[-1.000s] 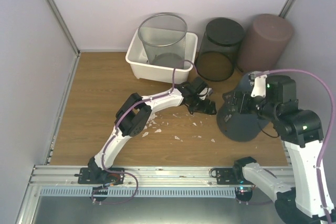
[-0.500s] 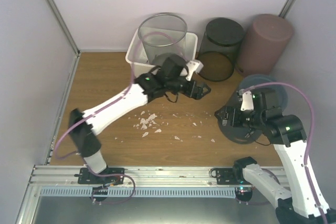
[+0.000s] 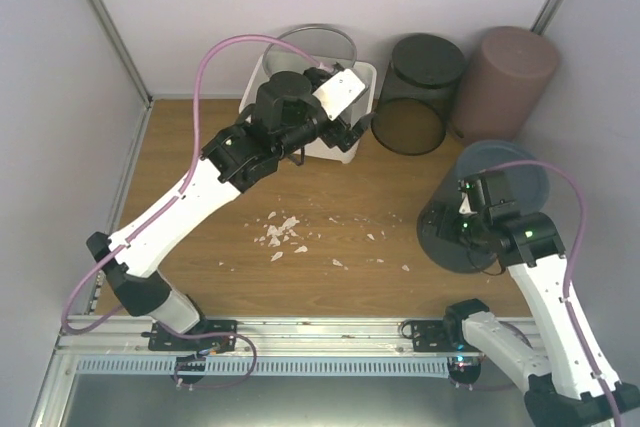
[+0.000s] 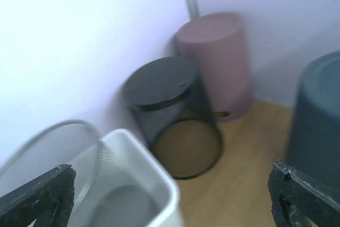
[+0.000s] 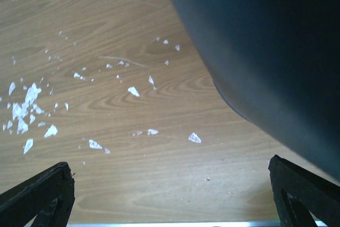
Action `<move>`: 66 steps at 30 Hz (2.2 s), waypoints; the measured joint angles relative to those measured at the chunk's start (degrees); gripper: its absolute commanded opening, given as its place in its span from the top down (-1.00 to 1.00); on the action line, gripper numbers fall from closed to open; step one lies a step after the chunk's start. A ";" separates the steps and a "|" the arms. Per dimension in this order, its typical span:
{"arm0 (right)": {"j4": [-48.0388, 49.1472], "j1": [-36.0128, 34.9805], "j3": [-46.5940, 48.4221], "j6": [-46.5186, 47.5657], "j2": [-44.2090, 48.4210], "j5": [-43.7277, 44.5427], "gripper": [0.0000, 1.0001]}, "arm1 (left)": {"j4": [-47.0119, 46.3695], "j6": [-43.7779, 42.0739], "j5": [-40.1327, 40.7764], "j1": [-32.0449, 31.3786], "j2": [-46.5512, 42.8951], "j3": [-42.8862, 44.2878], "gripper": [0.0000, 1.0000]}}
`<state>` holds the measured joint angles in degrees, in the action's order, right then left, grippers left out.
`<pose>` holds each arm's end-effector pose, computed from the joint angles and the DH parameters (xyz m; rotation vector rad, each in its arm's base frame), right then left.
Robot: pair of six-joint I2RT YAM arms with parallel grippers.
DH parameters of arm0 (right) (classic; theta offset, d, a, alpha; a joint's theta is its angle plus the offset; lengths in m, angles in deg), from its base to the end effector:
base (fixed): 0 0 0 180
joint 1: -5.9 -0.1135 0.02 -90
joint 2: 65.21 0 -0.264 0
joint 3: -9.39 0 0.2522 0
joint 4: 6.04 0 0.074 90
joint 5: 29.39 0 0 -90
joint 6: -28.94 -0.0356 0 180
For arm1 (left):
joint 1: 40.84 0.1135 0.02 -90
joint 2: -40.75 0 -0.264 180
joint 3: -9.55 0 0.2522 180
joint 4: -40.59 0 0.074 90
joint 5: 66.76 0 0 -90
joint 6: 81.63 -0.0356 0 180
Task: Turn the large container upside down
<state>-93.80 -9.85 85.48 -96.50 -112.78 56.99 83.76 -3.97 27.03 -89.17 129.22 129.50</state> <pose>0.1144 0.0346 0.3347 0.4316 2.6219 0.3915 0.2247 -0.2489 0.4869 0.8628 1.5699 -0.3941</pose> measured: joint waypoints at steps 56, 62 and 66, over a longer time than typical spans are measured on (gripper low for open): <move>16.83 32.50 9.18 12.55 -27.26 18.88 -0.99 | -4.74 -25.18 10.71 16.79 23.34 9.14 -0.98; 16.63 34.05 9.03 13.00 -27.10 18.80 -0.99 | -4.52 -25.83 11.87 17.38 25.38 9.53 -0.94; 17.31 34.75 8.87 14.23 -27.28 18.75 -0.99 | -3.76 -26.77 12.20 17.62 27.10 10.88 -0.74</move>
<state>-76.49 24.91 94.35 -82.28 -140.06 75.75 80.00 -30.75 39.23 -71.56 156.32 140.38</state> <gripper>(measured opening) 0.995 0.930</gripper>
